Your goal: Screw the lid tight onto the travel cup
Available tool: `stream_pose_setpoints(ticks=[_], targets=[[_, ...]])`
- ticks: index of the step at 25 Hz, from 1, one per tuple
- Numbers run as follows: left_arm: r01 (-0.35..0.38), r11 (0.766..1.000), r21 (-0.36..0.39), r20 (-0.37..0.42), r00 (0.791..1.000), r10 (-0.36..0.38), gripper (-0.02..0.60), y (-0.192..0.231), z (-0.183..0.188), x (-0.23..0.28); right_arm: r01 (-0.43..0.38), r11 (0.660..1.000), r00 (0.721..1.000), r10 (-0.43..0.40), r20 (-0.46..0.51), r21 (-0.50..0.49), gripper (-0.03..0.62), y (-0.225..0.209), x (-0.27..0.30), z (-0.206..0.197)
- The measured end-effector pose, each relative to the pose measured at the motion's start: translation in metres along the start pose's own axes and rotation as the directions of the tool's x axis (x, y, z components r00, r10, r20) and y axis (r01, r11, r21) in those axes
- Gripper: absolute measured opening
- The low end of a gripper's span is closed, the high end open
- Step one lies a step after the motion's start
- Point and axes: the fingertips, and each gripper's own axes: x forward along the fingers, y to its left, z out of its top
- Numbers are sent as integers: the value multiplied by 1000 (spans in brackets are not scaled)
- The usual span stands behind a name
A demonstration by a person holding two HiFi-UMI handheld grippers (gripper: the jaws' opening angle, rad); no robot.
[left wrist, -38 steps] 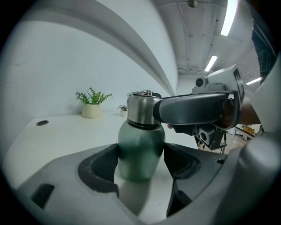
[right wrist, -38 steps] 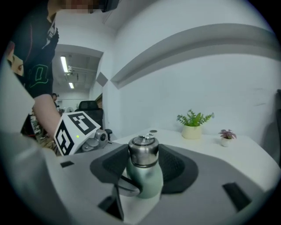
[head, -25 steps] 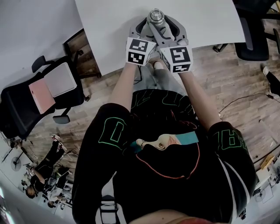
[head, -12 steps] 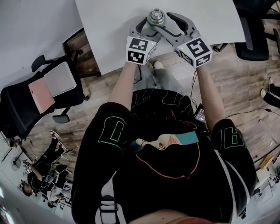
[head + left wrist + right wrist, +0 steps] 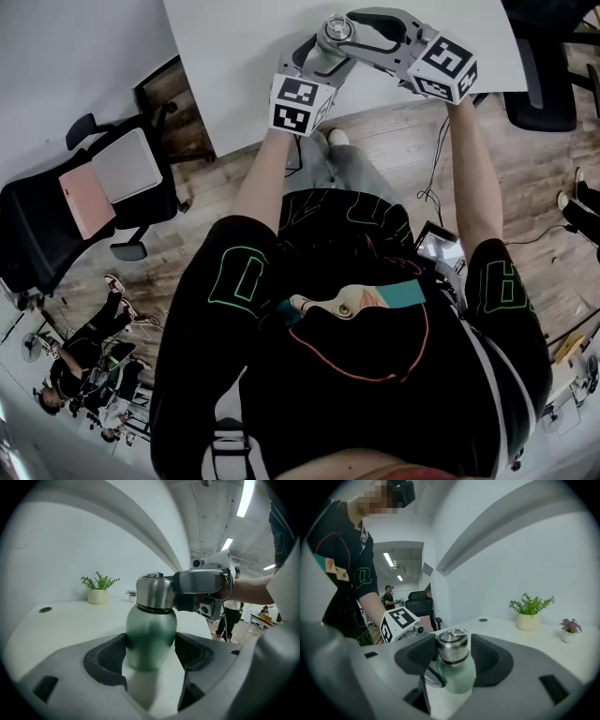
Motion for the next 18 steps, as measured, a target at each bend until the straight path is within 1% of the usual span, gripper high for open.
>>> stream_pose_setpoints(ticks=[4,6,9,11,14,16,18], targets=[[5,1000,2,-8,1000,-5,336,0,0,0,-44,999,999,44,-17,17,227,1,4,-5],[5,1000,3,-9,1000,-5,336,1,0,1,-30,999,999,30,-10,22,225,1,4,-5],[7,1000,2,-9,1000,-7,336,2,0,0,14,1000,1000,-14,2,26,225,1,6,-4],[7,1000,-1,-7,1000,-7,336,3,-1,-1,55,998,998,-56,13,35,225,2,7,-4],[3,1000,-2,-8,1000,-3,334,2,-2,-1,142,989,989,-144,31,51,225,2,6,-5],[0,1000,1,-11,1000,0,334,1,-2,1,212,975,975,-215,47,72,225,1,3,-5],[-3,1000,5,-13,1000,3,334,0,-1,2,289,952,953,-296,66,103,225,-1,0,-6]])
